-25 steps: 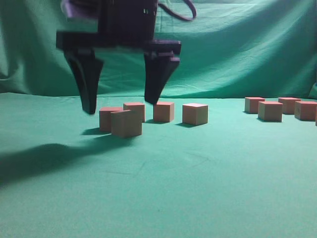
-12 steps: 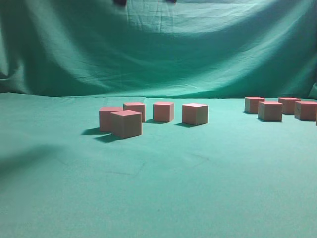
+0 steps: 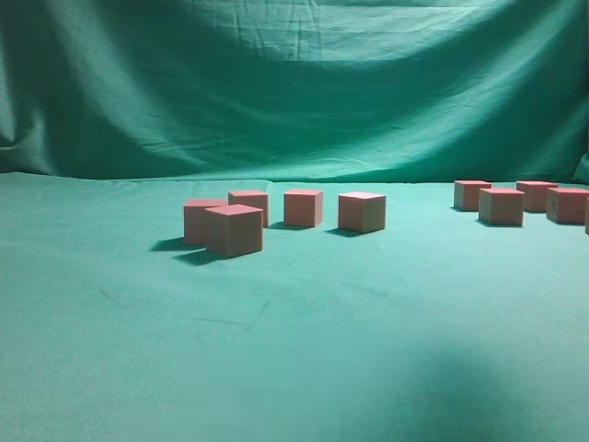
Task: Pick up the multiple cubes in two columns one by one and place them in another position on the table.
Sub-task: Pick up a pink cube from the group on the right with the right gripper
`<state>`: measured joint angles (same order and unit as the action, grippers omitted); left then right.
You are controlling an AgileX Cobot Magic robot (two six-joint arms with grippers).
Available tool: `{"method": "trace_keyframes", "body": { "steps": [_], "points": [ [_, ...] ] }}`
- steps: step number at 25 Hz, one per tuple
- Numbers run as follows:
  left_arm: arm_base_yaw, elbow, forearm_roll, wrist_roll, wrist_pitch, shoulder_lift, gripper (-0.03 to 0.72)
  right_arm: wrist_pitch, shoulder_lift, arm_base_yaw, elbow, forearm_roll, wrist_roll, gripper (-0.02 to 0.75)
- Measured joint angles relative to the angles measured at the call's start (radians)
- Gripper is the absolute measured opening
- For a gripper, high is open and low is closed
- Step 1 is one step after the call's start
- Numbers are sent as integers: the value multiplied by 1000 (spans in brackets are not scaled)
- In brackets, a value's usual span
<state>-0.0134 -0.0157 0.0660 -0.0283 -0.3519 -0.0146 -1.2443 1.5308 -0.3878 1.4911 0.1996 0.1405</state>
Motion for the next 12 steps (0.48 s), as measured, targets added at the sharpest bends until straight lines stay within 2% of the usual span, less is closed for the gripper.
{"method": "trace_keyframes", "body": {
  "steps": [1, 2, 7, 12],
  "points": [
    [0, 0, 0, 0, 0, 0, 0, 0, -10, 40, -48, -11, 2, 661],
    [0, 0, 0, 0, 0, 0, 0, 5, -14, 71, -98, -26, 2, 606],
    [0, 0, 0, 0, 0, 0, 0, 173, -6, 217, -321, -127, 4, 608],
    [0, 0, 0, 0, 0, 0, 0, 374, 62, 272, -419, -170, -19, 608]
  ]
}}
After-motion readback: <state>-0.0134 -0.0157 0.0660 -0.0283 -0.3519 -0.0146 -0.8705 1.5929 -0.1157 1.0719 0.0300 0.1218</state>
